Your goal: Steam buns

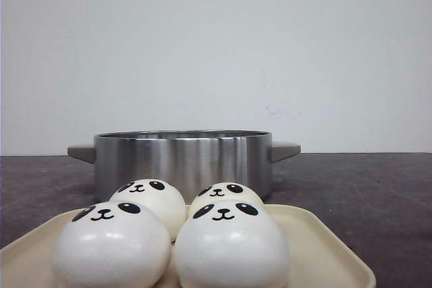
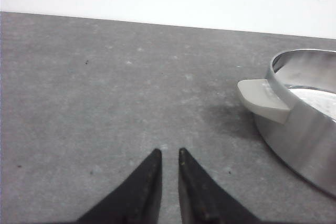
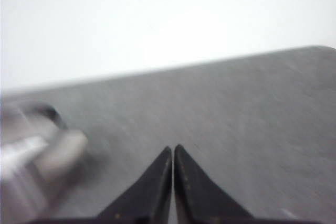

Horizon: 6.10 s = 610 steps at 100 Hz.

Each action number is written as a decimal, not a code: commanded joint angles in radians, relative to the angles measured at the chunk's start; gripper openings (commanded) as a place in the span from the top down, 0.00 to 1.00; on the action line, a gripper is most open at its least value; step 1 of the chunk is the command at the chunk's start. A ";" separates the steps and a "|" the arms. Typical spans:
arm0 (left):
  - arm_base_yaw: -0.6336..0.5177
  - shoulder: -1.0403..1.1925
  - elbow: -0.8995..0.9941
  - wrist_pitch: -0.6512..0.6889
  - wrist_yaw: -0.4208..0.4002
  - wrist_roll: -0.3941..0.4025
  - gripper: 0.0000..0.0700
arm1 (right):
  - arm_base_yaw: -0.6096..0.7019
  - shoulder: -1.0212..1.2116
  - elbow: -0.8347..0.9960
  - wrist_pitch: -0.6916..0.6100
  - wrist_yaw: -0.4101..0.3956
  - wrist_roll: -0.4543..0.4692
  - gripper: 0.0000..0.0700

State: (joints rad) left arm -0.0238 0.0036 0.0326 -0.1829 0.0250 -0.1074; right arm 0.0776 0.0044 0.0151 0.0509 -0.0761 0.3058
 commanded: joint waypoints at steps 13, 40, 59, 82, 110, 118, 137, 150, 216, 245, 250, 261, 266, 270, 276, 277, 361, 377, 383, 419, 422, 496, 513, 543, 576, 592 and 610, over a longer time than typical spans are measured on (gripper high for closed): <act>0.000 0.000 0.053 -0.016 0.031 -0.405 0.98 | 0.002 0.000 0.031 0.129 -0.056 0.233 1.00; -0.005 0.133 0.422 -0.120 0.309 -0.417 0.98 | 0.002 0.174 0.431 -0.177 -0.217 0.221 1.00; -0.021 0.417 0.799 -0.290 0.308 -0.183 0.98 | 0.005 0.415 0.807 -0.342 -0.264 0.017 1.00; -0.059 0.653 1.119 -0.438 0.271 -0.027 0.81 | 0.007 0.634 1.108 -0.584 -0.217 -0.154 0.97; -0.104 0.683 1.167 -0.509 0.272 -0.041 0.11 | 0.110 0.730 1.135 -0.547 -0.352 -0.044 0.10; -0.125 0.683 1.165 -0.547 0.272 -0.040 0.11 | 0.172 0.777 1.135 -0.546 -0.350 -0.048 0.10; -0.177 0.692 1.161 -0.592 0.263 -0.035 0.11 | 0.400 0.967 1.135 -0.650 -0.177 -0.016 0.10; -0.197 0.702 1.161 -0.612 0.260 -0.036 0.11 | 0.557 1.145 1.135 -0.768 -0.028 0.065 0.10; -0.255 0.703 1.161 -0.669 0.259 -0.028 0.11 | 0.694 1.738 1.135 -0.733 -0.168 0.260 0.32; -0.261 0.703 1.161 -0.668 0.231 -0.012 0.11 | 0.693 1.807 1.135 -0.727 -0.155 0.271 0.58; -0.264 0.703 1.161 -0.668 0.224 -0.011 0.11 | 0.693 1.807 1.135 -0.727 -0.140 0.270 0.88; -0.269 0.703 1.161 -0.671 0.213 -0.011 0.11 | 0.698 1.802 1.138 -0.734 -0.132 0.267 0.99; -0.271 0.703 1.161 -0.670 0.211 -0.012 0.11 | 0.698 1.782 1.141 -0.742 -0.136 0.263 0.99; -0.272 0.703 1.161 -0.670 0.211 -0.012 0.11 | 0.700 1.761 1.149 -0.756 -0.137 0.263 0.99; -0.273 0.703 1.161 -0.670 0.210 -0.012 0.11 | 0.711 1.718 1.165 -0.770 -0.136 0.254 0.99; -0.273 0.703 1.161 -0.670 0.210 -0.012 0.11 | 0.713 1.711 1.168 -0.772 -0.137 0.254 0.99; -0.280 0.710 1.161 -0.657 0.204 -0.012 0.11 | 0.561 1.798 1.623 -0.736 -0.055 -0.034 0.99; -0.280 0.711 1.161 -0.662 0.203 -0.012 0.11 | 0.527 1.926 1.623 -0.668 -0.055 -0.031 0.99; -0.280 0.713 1.161 -0.666 0.203 -0.012 0.11 | 0.518 1.964 1.623 -0.653 -0.055 -0.027 0.99; -0.280 0.724 1.161 -0.693 0.204 -0.012 0.11 | 0.473 2.082 1.623 -0.577 -0.054 -0.024 0.99; -0.280 0.724 1.161 -0.693 0.204 -0.012 0.11 | 0.469 2.084 1.623 -0.575 -0.053 -0.024 0.99; -0.280 0.723 1.161 -0.727 0.204 -0.013 0.11 | 0.470 2.094 1.628 -0.605 -0.059 0.000 0.52; -0.282 0.726 1.161 -0.750 0.211 -0.027 0.11 | 0.470 2.052 1.722 -0.631 -0.115 0.004 0.52; -0.328 0.813 1.143 -0.749 0.376 -0.143 0.11 | 0.546 1.664 1.760 -0.637 0.063 -0.130 1.00; -0.492 1.099 1.127 -0.876 0.332 -0.153 0.11 | 0.746 1.226 1.760 -0.808 0.339 -0.246 1.00; -0.592 1.245 1.127 -0.843 0.331 -0.148 0.11 | 0.790 1.113 1.760 -0.833 0.422 -0.237 1.00; -0.678 1.404 1.127 -0.793 0.301 -0.149 0.11 | 0.792 1.035 1.760 -0.878 0.451 -0.237 1.00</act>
State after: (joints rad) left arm -0.6827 1.3605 1.1484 -0.9916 0.3473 -0.2684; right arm 0.8585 1.0409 1.7622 -0.8185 0.3702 0.0742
